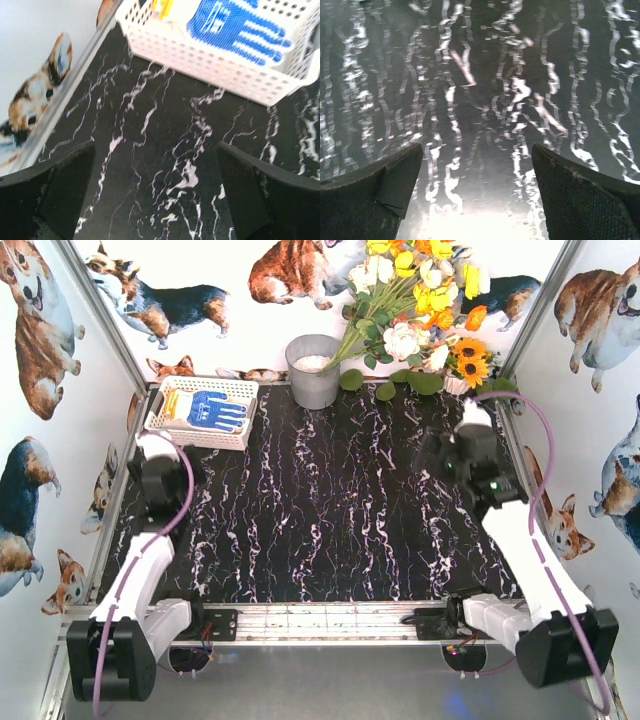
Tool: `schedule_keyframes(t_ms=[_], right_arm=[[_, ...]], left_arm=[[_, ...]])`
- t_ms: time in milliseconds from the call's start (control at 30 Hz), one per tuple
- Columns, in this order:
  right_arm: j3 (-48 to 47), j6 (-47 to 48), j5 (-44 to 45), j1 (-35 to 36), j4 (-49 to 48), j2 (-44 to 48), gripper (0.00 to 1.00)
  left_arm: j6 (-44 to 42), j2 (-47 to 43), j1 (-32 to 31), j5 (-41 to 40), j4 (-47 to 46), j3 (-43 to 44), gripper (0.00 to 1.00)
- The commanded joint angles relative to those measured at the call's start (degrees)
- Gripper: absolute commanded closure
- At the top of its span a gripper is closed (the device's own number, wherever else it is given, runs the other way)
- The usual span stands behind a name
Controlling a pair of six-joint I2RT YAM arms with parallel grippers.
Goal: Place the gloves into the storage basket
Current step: Reset both arms
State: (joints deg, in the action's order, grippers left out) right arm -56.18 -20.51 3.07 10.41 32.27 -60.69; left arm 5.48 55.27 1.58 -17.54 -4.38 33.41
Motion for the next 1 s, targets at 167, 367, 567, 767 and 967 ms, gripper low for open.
schedule_keyframes(t_ms=[167,367,567,767,967], right_arm=[[24.64,14.56,14.07,-3.21,-34.72,6.52,0.0],[36.54,16.07,16.43,-3.3,-46.41,8.86,0.0],[43.64,16.95,13.35,-3.38,-68.97,-0.03,0.0],[38.98,22.66,9.32,-3.63,-75.77,-15.01,0.0],[36.6,21.68,2.86,-6.49,-75.77,-20.9,0.0]], left_arm=[[-0.28,-2.76,-0.05,-3.1,-22.47,-14.38,0.0],[0.66,1.66,-1.76,3.81,-32.04,-20.1,0.0],[-1.4,18.71,-4.33,4.08,-51.7,-21.27,0.0],[-7.44,25.16,-5.44,7.5,-41.3,-12.27,0.0],[-7.24,33.39,-3.24,3.63,-57.27,-15.66,0.01]])
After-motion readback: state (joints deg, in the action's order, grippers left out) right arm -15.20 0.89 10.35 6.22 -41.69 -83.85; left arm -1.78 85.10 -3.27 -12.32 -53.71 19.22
